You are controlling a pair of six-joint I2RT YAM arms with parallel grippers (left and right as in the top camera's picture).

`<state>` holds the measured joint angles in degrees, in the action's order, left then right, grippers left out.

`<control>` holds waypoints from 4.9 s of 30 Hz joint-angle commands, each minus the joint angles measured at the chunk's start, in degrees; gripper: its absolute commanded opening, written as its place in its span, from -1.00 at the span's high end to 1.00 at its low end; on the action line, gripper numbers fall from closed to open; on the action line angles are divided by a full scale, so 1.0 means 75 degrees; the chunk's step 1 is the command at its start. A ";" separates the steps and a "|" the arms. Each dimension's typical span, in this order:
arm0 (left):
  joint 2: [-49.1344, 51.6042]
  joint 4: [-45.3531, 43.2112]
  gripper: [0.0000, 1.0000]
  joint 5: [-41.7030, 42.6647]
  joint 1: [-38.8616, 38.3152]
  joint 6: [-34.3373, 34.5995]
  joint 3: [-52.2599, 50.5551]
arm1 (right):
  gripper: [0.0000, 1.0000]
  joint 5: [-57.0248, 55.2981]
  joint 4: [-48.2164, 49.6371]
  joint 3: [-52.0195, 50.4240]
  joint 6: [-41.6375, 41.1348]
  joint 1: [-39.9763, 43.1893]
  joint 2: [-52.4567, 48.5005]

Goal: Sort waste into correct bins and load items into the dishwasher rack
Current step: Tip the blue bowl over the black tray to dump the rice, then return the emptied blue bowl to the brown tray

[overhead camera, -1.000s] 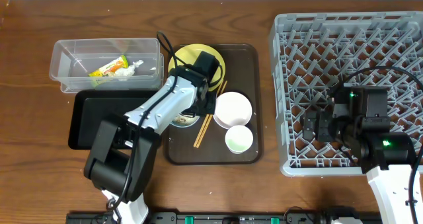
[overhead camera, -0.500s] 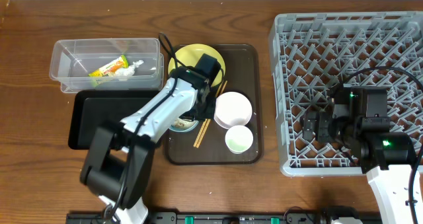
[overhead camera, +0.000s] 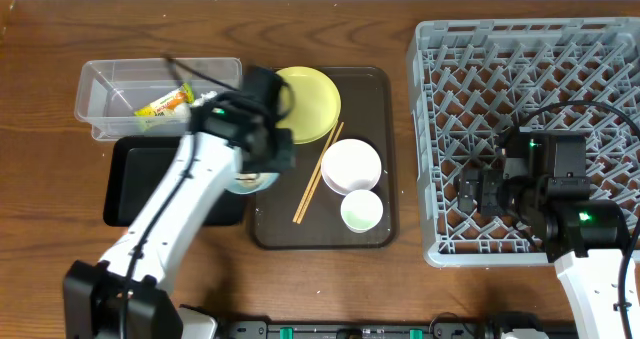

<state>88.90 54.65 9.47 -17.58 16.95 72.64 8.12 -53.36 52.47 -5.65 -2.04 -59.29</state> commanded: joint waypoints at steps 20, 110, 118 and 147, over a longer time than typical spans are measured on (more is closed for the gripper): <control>0.1396 0.0082 0.88 0.7953 0.5651 -0.3348 -0.0930 | -0.99 0.0044 -0.0032 0.0149 -0.0012 0.0035 0.0017; 0.2078 0.0306 0.88 0.9833 0.6659 -0.3255 -0.0962 | -0.99 0.0041 -0.0146 0.0149 -0.0012 0.0032 0.0017; 0.0475 0.0306 0.88 0.7469 0.5208 -0.3042 -0.0947 | -0.98 0.0041 -0.0122 0.0149 -0.0012 0.0035 0.0017; 0.0994 -0.1026 0.86 0.1151 -0.0554 -0.2046 -0.0959 | -0.98 0.0044 -0.0117 0.0149 -0.0012 0.0035 0.0017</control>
<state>94.83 47.11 20.71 -21.65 0.30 65.43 8.14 -54.24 52.47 -5.65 -2.04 -59.29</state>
